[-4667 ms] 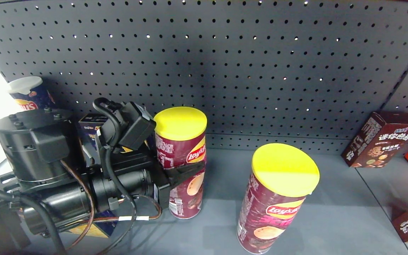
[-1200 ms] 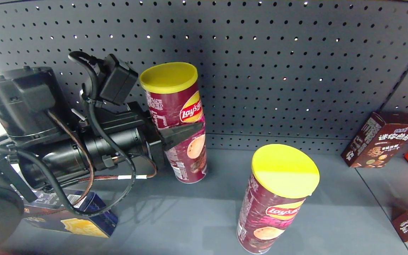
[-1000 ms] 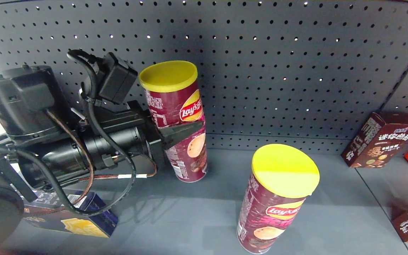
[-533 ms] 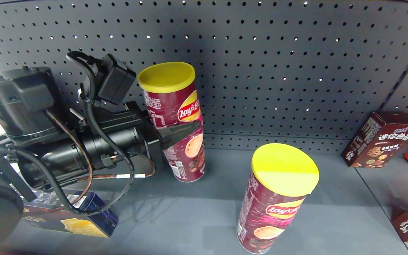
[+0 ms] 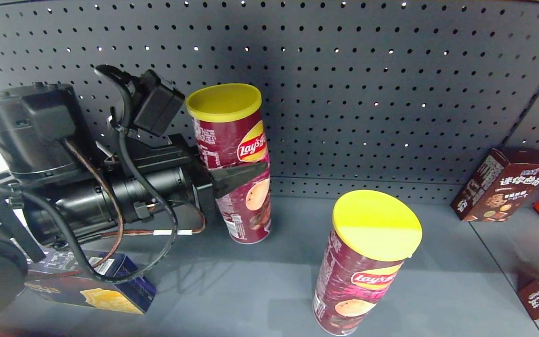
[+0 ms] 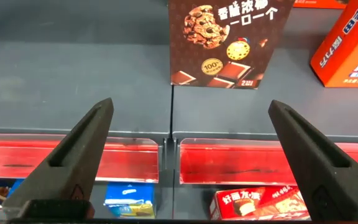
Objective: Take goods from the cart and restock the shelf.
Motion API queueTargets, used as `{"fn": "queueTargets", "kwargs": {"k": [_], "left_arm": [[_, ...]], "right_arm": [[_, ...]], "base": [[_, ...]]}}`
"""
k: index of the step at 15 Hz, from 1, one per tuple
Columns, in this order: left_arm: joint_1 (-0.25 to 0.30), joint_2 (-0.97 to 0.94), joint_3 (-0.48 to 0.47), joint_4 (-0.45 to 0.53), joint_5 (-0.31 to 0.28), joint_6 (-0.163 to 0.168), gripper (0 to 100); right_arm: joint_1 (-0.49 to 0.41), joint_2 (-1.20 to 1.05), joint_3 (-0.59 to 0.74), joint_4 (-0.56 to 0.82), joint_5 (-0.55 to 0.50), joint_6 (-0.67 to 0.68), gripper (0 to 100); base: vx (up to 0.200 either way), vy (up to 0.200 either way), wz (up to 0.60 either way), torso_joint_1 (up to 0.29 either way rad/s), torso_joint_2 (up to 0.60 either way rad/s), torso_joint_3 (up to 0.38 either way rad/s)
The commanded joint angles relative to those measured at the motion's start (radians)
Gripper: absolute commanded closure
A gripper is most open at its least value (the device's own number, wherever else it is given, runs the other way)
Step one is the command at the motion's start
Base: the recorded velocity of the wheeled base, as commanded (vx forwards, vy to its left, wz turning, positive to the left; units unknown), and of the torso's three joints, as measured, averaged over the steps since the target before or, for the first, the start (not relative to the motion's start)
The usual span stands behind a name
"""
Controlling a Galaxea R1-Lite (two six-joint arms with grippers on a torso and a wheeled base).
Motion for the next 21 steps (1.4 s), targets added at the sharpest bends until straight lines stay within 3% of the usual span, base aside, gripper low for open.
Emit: {"fn": "queueTargets", "kwargs": {"k": [1, 6, 8, 13, 15, 21], "left_arm": [[-0.005, -0.021, -0.020, 0.039, 0.000, 0.009, 100], [-0.011, -0.021, -0.098, 0.206, -0.014, 0.006, 100], [-0.042, -0.005, -0.120, 0.210, -0.065, -0.002, 100], [-0.049, 0.082, -0.130, 0.195, -0.068, 0.018, 100], [-0.051, 0.139, -0.172, 0.194, -0.068, 0.054, 100], [-0.082, 0.274, -0.296, 0.157, -0.065, 0.054, 100]], "right_arm": [[0.000, 0.001, 0.000, 0.000, 0.000, 0.000, 0], [0.000, 0.001, 0.000, 0.000, 0.000, 0.000, 0], [0.000, 0.001, 0.000, 0.000, 0.000, 0.000, 0], [0.000, 0.001, 0.000, 0.000, 0.000, 0.000, 0], [0.000, 0.001, 0.000, 0.000, 0.000, 0.000, 0], [0.000, 0.001, 0.000, 0.000, 0.000, -0.001, 0]], "base": [[0.000, 0.000, 0.00, 0.000, 0.00, 0.000], [0.000, 0.000, 0.00, 0.000, 0.00, 0.000], [0.000, 0.000, 0.00, 0.000, 0.00, 0.000], [0.000, 0.000, 0.00, 0.000, 0.00, 0.000], [0.000, 0.000, 0.00, 0.000, 0.00, 0.000], [0.000, 0.000, 0.00, 0.000, 0.00, 0.000]]}}
